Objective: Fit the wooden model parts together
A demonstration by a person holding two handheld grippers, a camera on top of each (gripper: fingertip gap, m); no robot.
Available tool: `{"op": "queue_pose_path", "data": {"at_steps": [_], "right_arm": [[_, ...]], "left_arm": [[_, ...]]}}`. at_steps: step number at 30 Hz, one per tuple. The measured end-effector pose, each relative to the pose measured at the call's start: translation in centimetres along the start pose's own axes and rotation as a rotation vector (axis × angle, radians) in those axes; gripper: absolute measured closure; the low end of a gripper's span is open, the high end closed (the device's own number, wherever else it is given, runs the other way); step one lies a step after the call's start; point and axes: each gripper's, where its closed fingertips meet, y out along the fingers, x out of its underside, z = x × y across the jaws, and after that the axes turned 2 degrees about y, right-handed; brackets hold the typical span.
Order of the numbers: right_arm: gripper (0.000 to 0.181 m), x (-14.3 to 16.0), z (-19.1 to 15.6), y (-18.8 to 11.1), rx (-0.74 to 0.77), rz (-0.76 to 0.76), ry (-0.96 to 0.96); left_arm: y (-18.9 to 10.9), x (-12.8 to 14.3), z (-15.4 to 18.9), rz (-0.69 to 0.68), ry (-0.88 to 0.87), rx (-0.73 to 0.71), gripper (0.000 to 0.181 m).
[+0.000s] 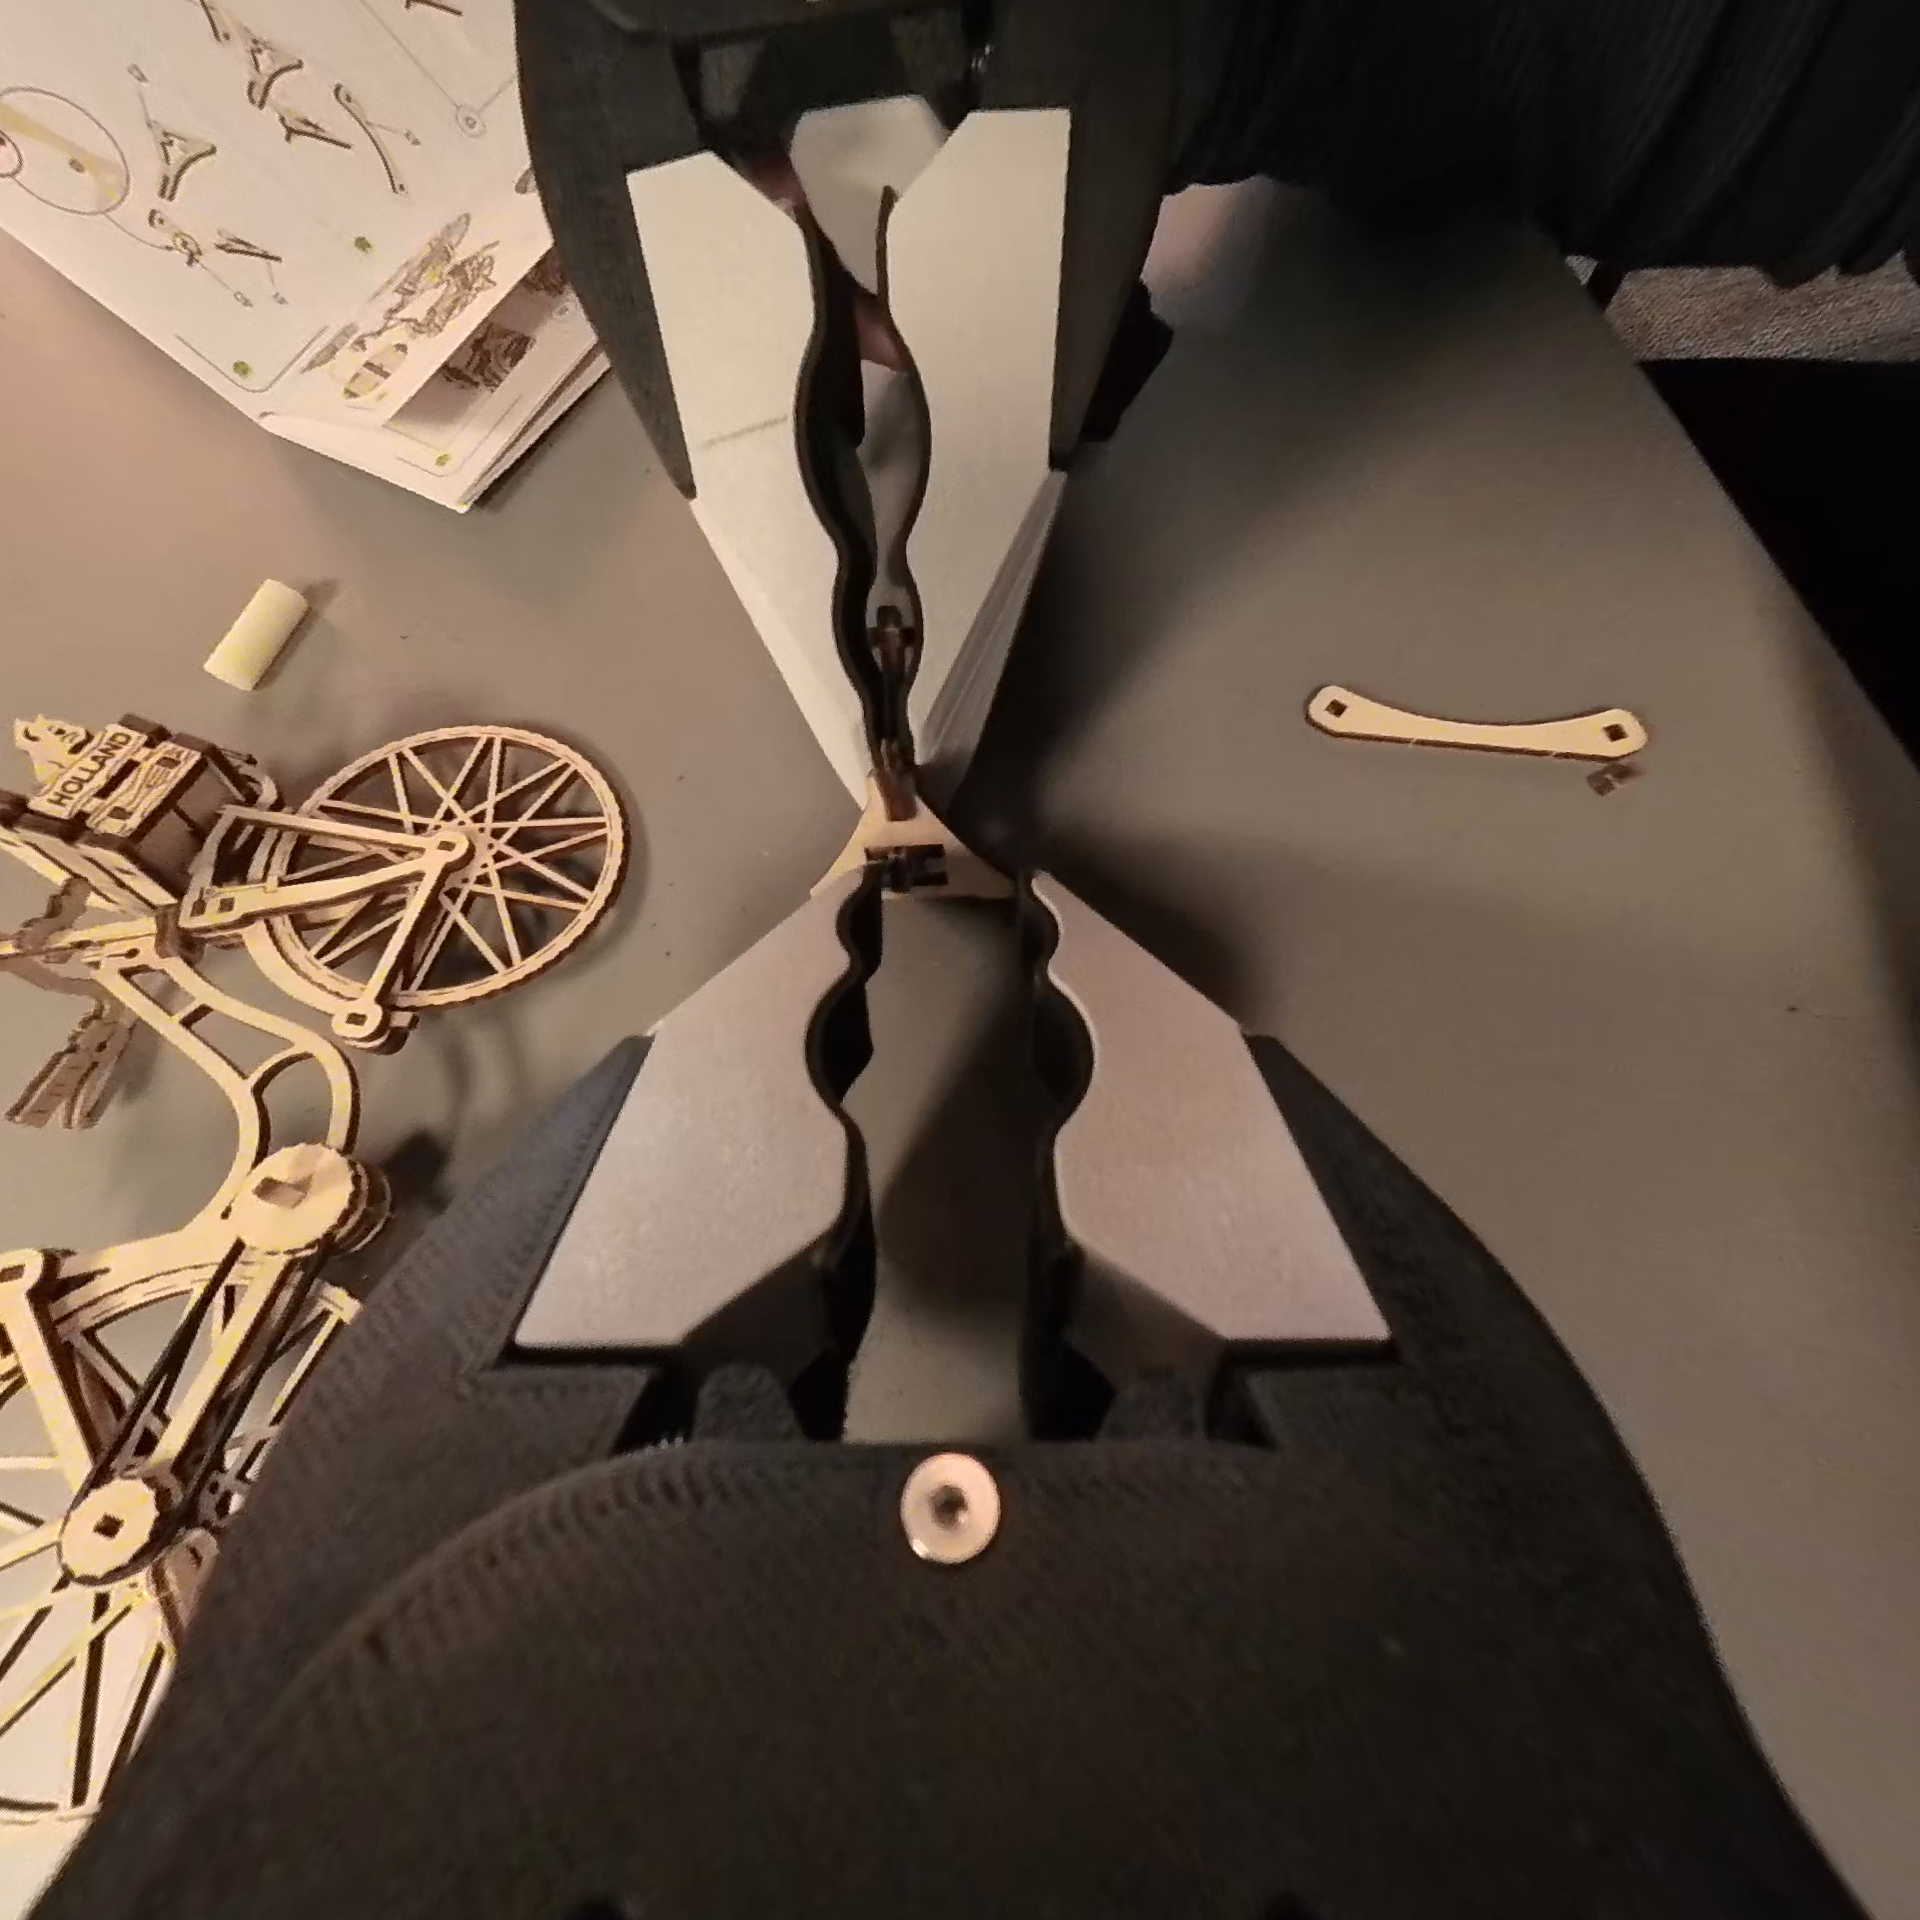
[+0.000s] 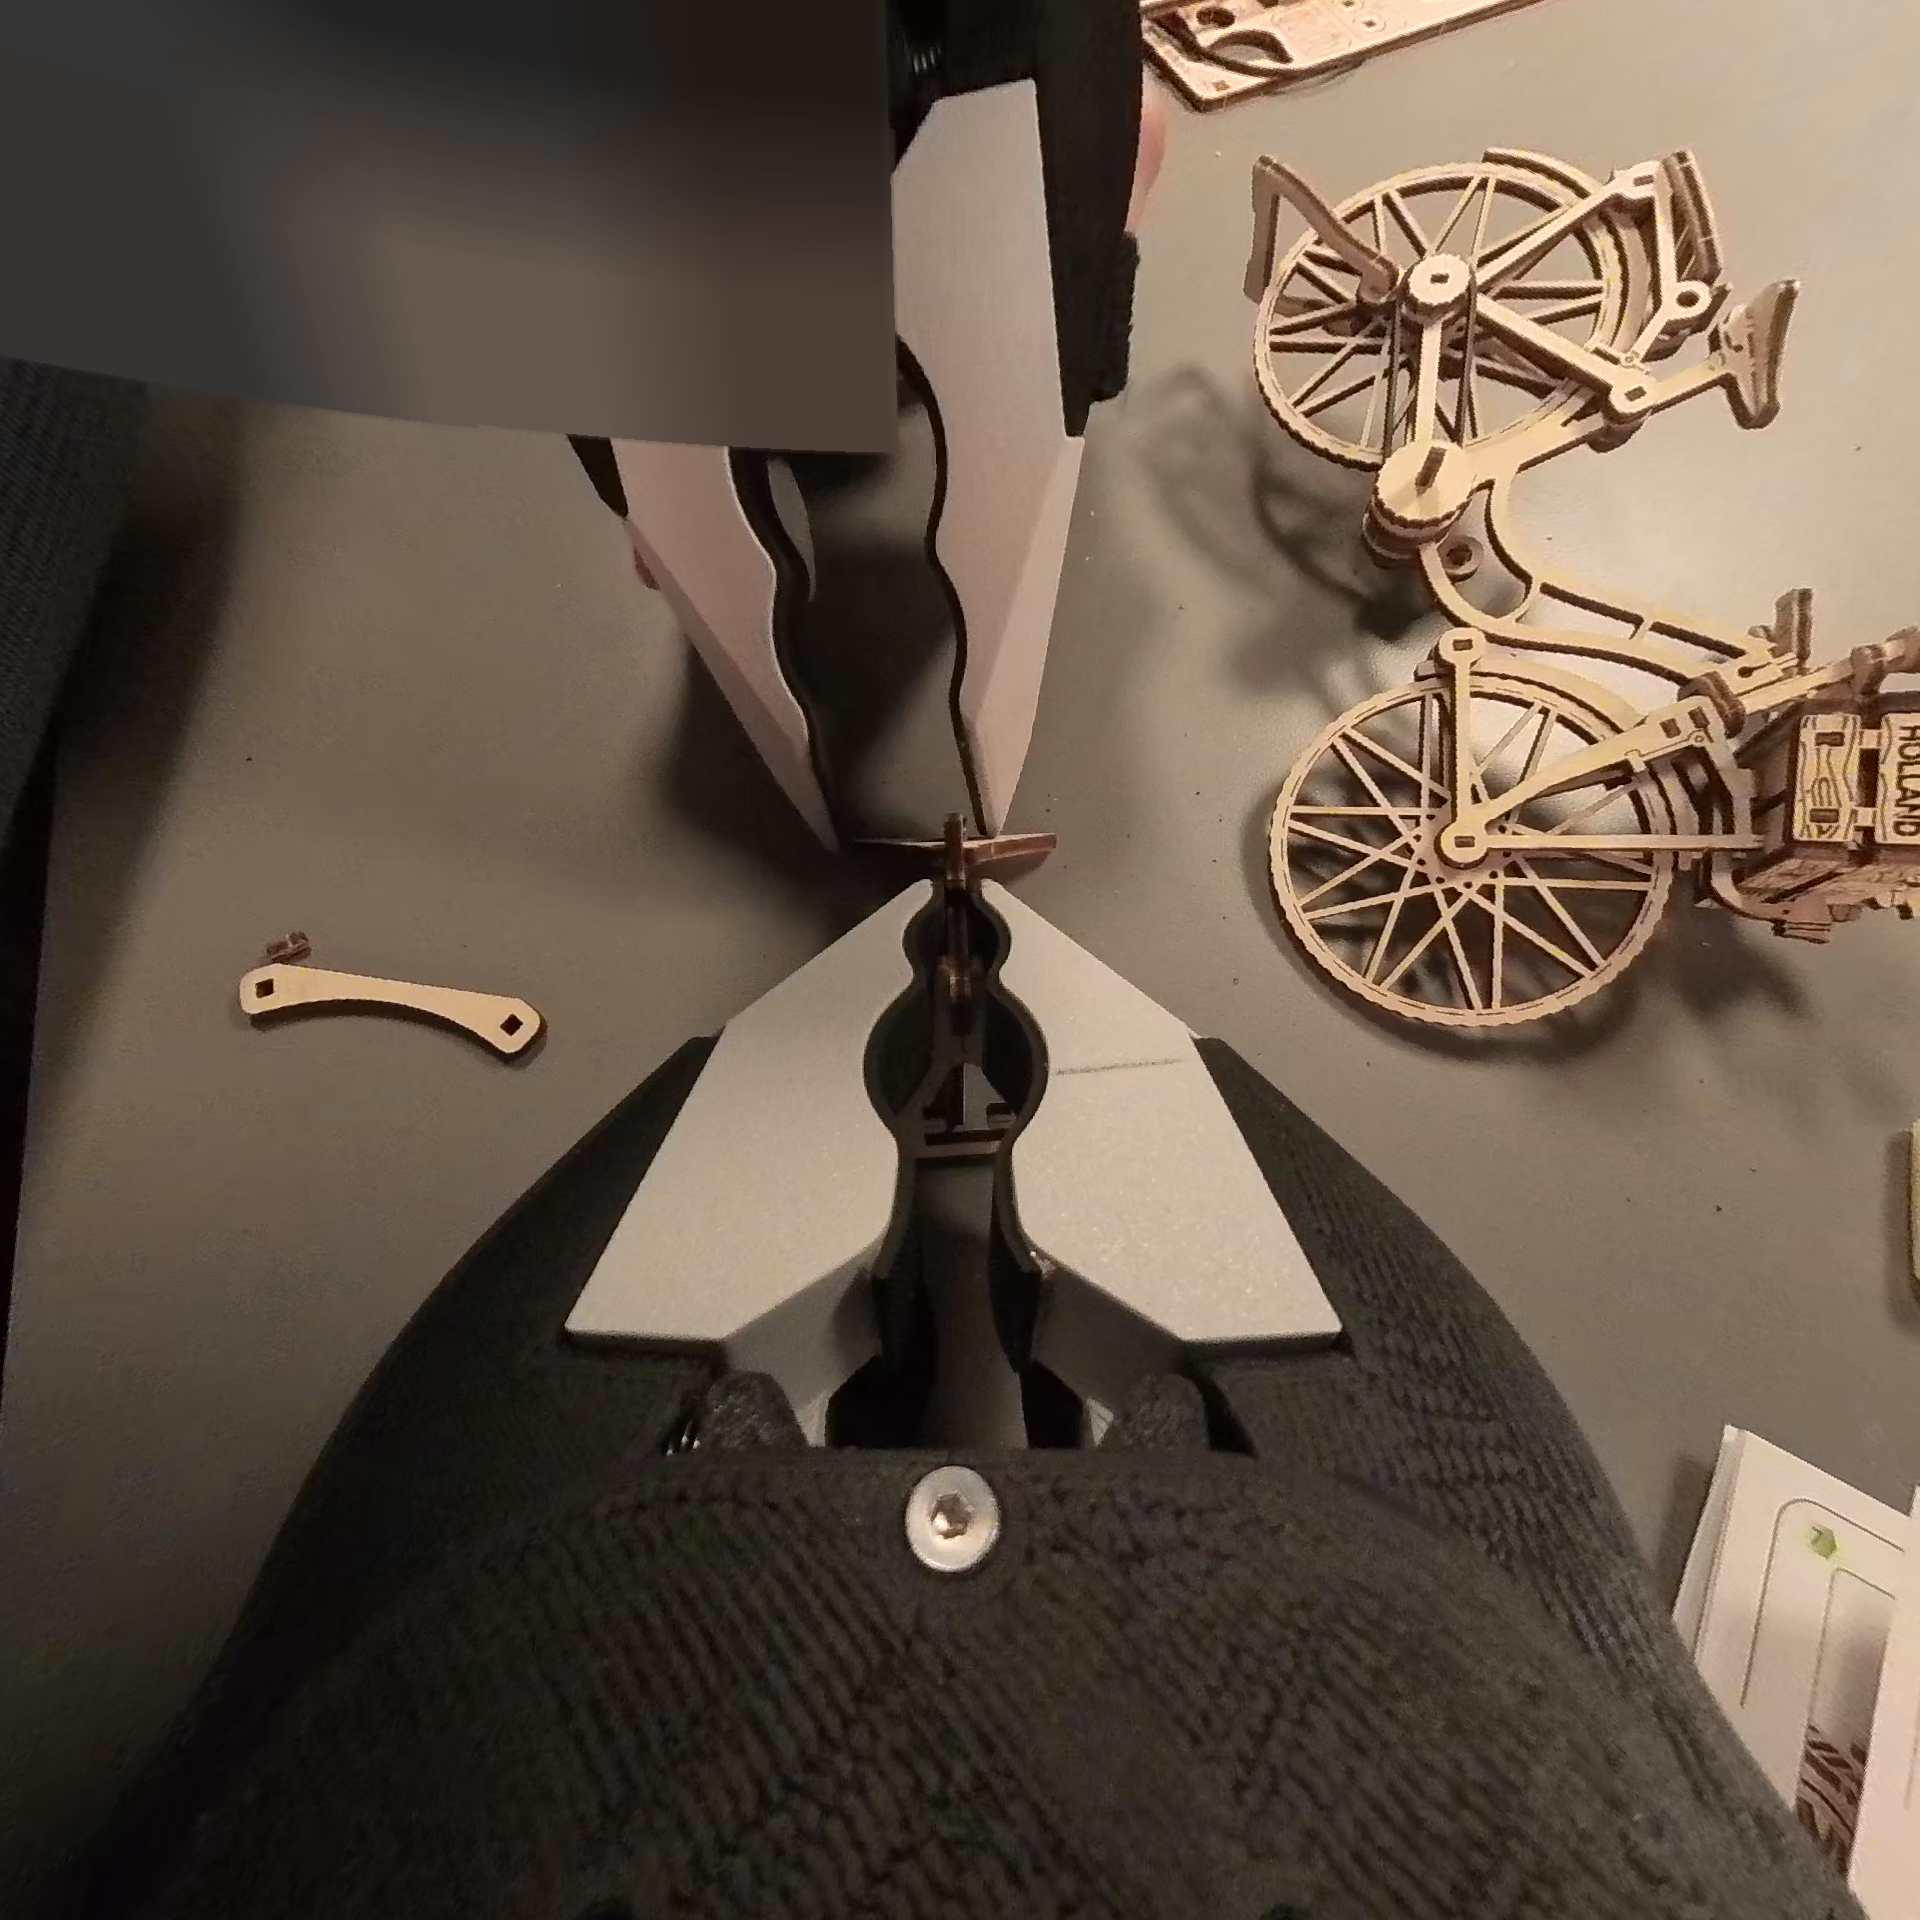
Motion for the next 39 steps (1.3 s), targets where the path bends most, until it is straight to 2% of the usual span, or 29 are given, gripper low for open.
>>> {"op": "queue_pose_path", "data": {"at_steps": [27,39], "right_arm": [[0.181,0.17,-0.29,-0.15,-0.011,-0.002,-0.034],[0.181,0.21,-0.42,-0.14,-0.009,-0.004,-0.045]], "left_arm": [[0.06,-0.2,0.24,0.006,0.045,-0.01,0.161],[0.07,-0.18,0.41,0.007,0.016,0.028,0.163]]}}
